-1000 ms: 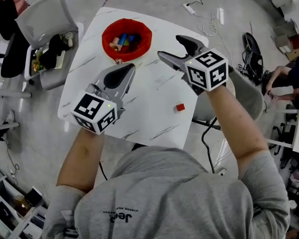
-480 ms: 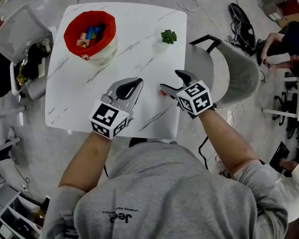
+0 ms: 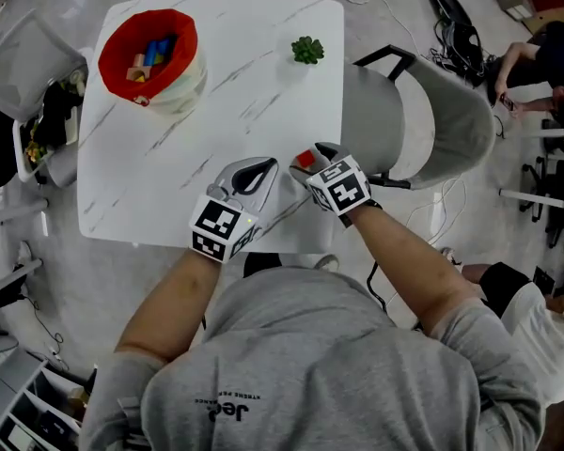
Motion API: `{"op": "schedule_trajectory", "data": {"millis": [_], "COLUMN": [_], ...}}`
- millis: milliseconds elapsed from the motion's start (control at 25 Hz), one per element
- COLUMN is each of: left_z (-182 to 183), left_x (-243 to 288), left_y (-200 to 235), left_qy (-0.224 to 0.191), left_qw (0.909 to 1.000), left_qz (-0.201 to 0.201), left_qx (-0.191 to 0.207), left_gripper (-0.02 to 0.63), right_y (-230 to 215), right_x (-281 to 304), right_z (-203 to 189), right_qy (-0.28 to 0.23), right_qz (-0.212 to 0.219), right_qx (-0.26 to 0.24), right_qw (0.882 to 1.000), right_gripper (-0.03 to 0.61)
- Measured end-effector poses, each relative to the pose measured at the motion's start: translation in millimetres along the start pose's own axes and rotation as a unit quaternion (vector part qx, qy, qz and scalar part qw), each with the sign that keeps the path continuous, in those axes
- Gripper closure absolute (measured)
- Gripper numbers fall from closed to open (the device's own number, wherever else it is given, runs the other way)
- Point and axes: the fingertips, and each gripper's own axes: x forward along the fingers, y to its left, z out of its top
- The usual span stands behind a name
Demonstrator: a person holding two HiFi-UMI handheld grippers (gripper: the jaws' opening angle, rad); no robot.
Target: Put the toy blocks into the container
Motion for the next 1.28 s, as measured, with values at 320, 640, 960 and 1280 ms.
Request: {"op": "schedule_trajectory", "data": {"millis": [320, 640, 960, 1280], "left_z": [1, 63, 155, 204], "left_x": [-8, -49, -124, -180], "left_y": [15, 90, 173, 210], "left_qy": [-0.007, -0.057, -0.125, -0.151], "left_qw": [0.9999, 0.9955, 0.9787, 0.9627], "left_qz": [0.008, 0.075, 0.161, 0.221], "left_qx": [-0.012, 0.004, 0.026, 0.041], "left_gripper": [0.564, 0.563, 0.563, 0.563], "right_y": [-12, 2, 54, 113], "right_x": [-2, -28, -39, -22], "right_z": [18, 163, 337, 438], "right_qy": [-0.02, -0.11, -0.181, -0.198], "right_qz": [-0.017, 0.023, 0.063, 0.093], "right_qx": [-0.022, -0.052, -0.143, -0.211], "right_qw": [0.999, 0.992, 0.971, 0.953], "right_gripper": [0.434, 0.434, 0.434, 0.386]}}
